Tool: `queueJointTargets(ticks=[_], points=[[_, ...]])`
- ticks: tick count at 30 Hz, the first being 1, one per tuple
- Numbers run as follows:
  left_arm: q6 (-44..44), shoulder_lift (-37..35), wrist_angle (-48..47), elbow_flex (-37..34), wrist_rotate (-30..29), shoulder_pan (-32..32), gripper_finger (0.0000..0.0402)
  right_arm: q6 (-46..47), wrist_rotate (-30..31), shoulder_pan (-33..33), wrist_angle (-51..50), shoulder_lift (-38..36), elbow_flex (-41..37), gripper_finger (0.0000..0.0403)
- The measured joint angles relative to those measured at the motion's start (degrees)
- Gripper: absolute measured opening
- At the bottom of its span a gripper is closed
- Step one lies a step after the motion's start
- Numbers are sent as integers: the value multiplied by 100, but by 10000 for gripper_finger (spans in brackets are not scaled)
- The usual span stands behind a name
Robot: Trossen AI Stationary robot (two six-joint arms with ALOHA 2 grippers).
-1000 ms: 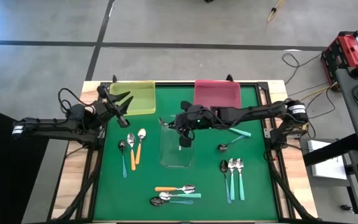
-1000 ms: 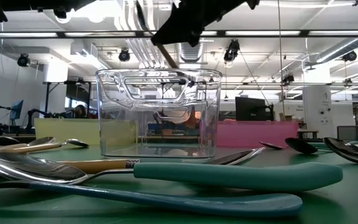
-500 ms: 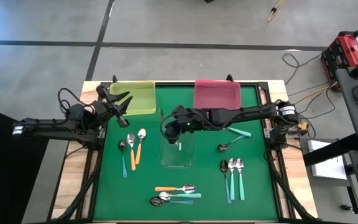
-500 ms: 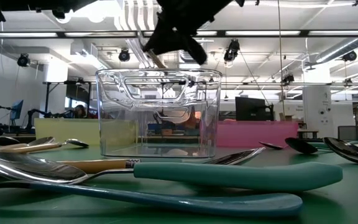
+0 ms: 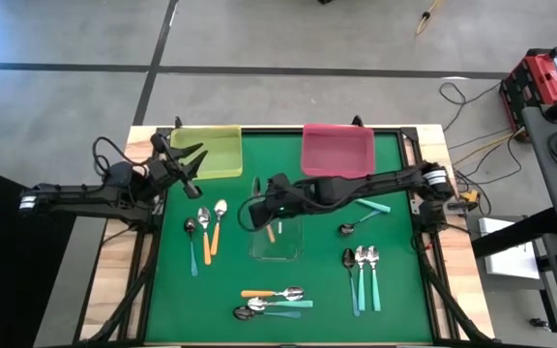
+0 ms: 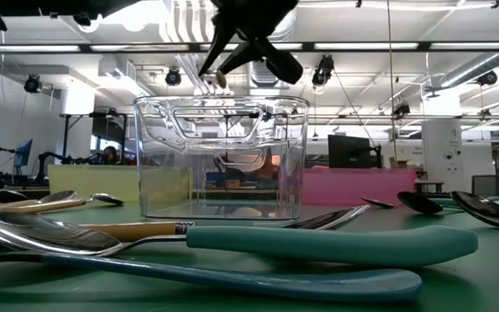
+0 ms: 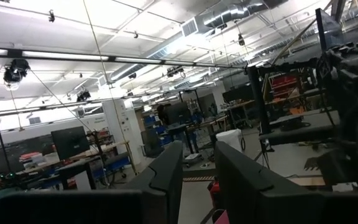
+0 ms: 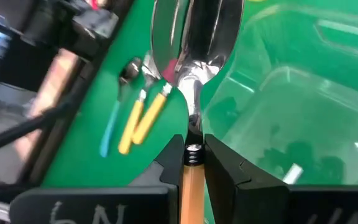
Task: Sort silverware by color (type)
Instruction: Put the top right yellow spoon into the transparent bin
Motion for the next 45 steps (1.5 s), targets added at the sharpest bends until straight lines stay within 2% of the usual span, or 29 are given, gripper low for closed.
queueJointTargets(ticks=[5,8,11,15,18,24,32,45], points=[[-35,-15,-66,0,0,0,77,8,37,17,-1590,654,1216,31],[-77,-15,-127,0,2,0,77,170,266,17,-2497,983,1935,31],[-213,-15,-146,0,2,0,77,593,273,17,-3126,1195,2444,31],[-236,-14,-307,0,2,0,77,812,190,13,-3374,1441,2836,31],[-237,0,-521,-1,-22,0,77,930,102,15,-3381,1578,2997,31],[-238,-30,-750,-2,-471,0,77,1106,-55,10,-3498,1768,3004,31],[-258,-205,-930,-2,-492,0,77,1234,-76,-141,-3739,1844,3004,31],[33,-290,-1006,-2,-496,0,77,1438,-526,-173,-3757,2127,2998,31]])
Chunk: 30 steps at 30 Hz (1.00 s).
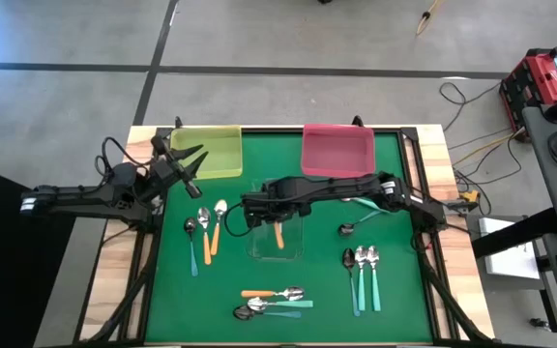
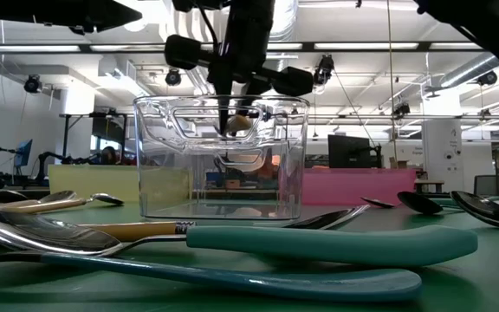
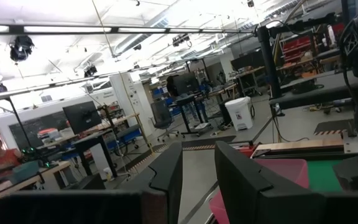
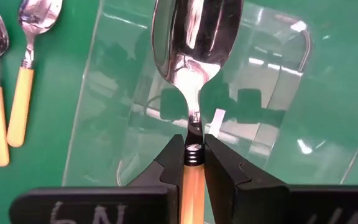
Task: Sort silverware by color (type)
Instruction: Put the top right yellow spoon into the transparent bin
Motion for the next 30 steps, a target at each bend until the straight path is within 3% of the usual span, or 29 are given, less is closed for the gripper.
queueJointTargets(ticks=[16,30], points=[[777,-15,320,0,-299,7,77,150,10,-99,-24,7,-2,30],[842,-9,352,0,-380,7,77,147,24,-101,-45,7,-287,30]])
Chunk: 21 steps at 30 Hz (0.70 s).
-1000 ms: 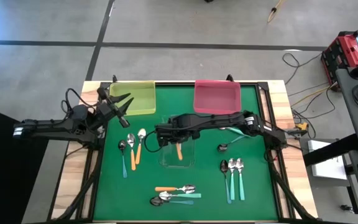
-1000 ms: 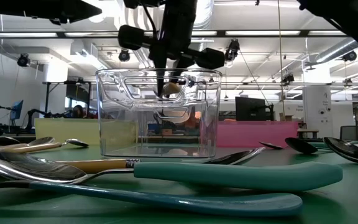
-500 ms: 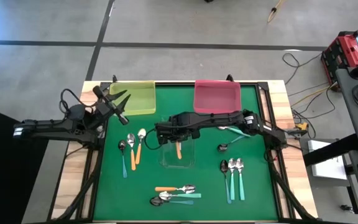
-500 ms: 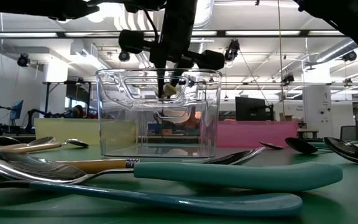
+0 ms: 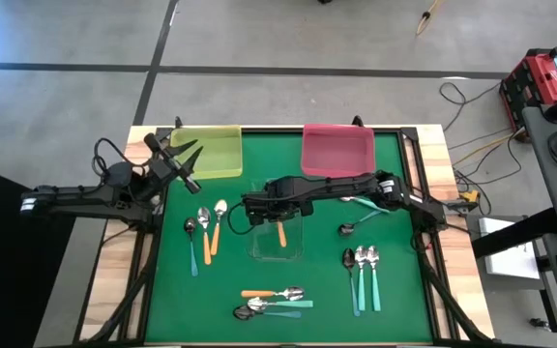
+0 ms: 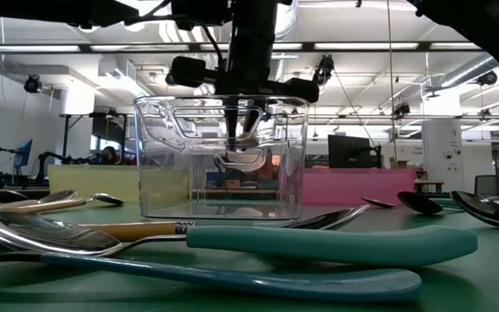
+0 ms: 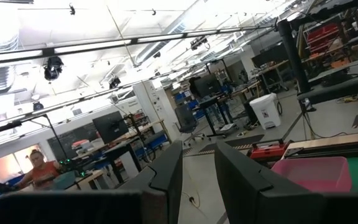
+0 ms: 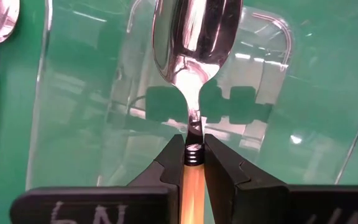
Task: Sort silverware by color (type)
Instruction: Put the top right yellow spoon into the transparent bin
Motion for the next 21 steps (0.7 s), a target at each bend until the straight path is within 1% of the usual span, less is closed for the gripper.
queueJointTargets(ticks=[4,21], points=[[10,0,-4,0,-162,0,77,0,2,0,-1,0,-97,30],[10,0,-9,0,-163,0,77,-36,46,0,130,0,-600,30]])
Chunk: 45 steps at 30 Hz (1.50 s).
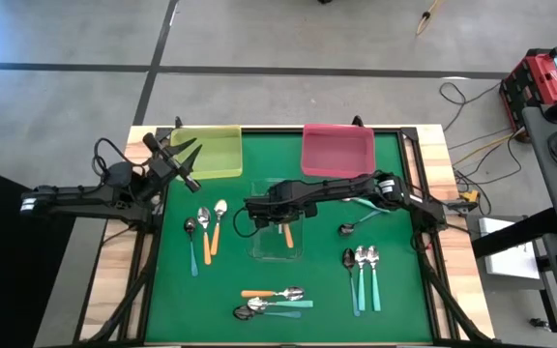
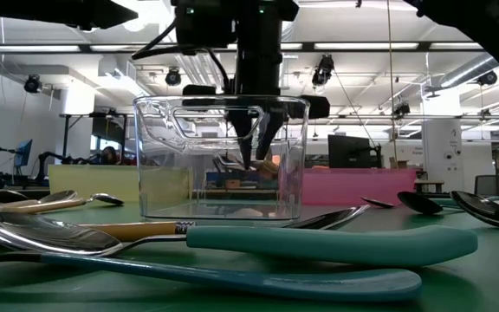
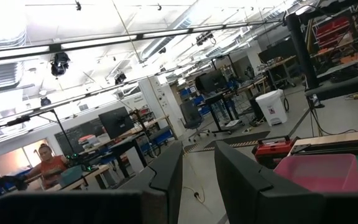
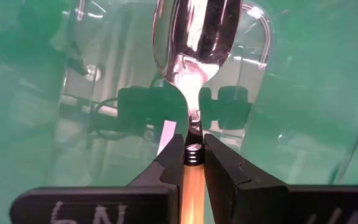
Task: Sort silverware by color (type)
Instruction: Put the top right yellow spoon into the transparent bin
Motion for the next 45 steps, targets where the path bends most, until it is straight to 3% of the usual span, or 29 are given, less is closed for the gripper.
queueJointTargets(ticks=[14,45], points=[[0,0,0,0,-1,0,77,2,3,2,723,0,-168,31],[24,0,0,0,-1,0,77,24,50,15,822,0,-508,33]])
